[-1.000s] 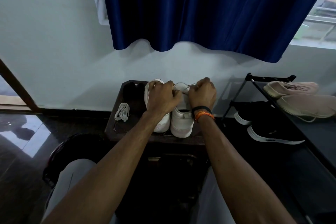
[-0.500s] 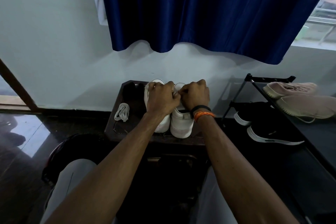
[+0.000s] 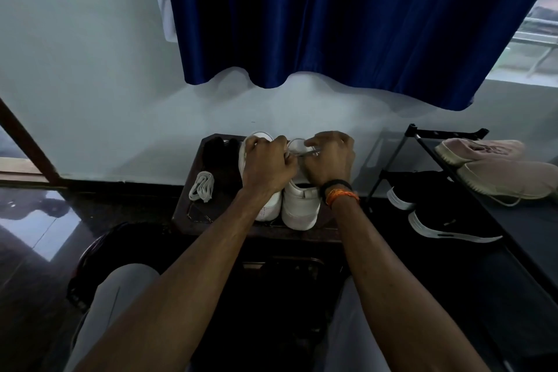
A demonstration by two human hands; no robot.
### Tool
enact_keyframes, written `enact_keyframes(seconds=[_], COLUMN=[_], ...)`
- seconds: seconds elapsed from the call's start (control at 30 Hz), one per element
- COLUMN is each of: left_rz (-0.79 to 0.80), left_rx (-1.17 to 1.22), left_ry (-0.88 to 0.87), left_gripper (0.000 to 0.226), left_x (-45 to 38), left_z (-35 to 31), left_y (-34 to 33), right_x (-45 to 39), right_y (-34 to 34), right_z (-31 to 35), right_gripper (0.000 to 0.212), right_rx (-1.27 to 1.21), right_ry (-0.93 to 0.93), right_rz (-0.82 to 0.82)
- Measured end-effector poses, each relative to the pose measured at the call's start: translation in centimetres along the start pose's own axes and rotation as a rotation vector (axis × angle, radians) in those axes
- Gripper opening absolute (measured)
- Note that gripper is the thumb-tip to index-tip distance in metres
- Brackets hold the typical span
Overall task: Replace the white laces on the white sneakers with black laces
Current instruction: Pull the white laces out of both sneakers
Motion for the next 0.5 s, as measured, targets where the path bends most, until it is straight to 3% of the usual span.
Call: enact_keyframes(seconds=[0.13,0.27,0.37,0.5], left_rz=[0.005,0.01,-0.013,-0.02], left_rx=[-0.012,-0.012,-0.01,-0.022], left_ry=[-0.011,-0.003,-0.002,0.02], left_gripper=[0.015,0.014,0.013,0.014], left_x=[0.0,0.0,0.2,0.3], left_z=[-0.1,-0.1,-0.2,-0.2], left_y=[-0.1,0.0,0.2,0.4], right_x=[-0.8,-0.8,-0.8,0.7], right_y=[-1.9,-2.3,-0.9,2.0], right_z=[1.0,1.6,1.1,-1.7], right_gripper=[0.014,0.019,0.022,0.023], right_rx=[0.191,0.261,0.173,0.0], right_ry=[0.086,0.121,0.028,-0.25], right_rz=[0.167,0.181,0.026,-0.281])
Point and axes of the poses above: each hand's wrist, its own x-axis away from the middle knuckle, its own y-axis out of the back of the hand, z = x × y, the point moved 9 cm from there along -x, towards the middle knuckle, and after that the axes turned 6 degrees about z, right-handed, at the moved point
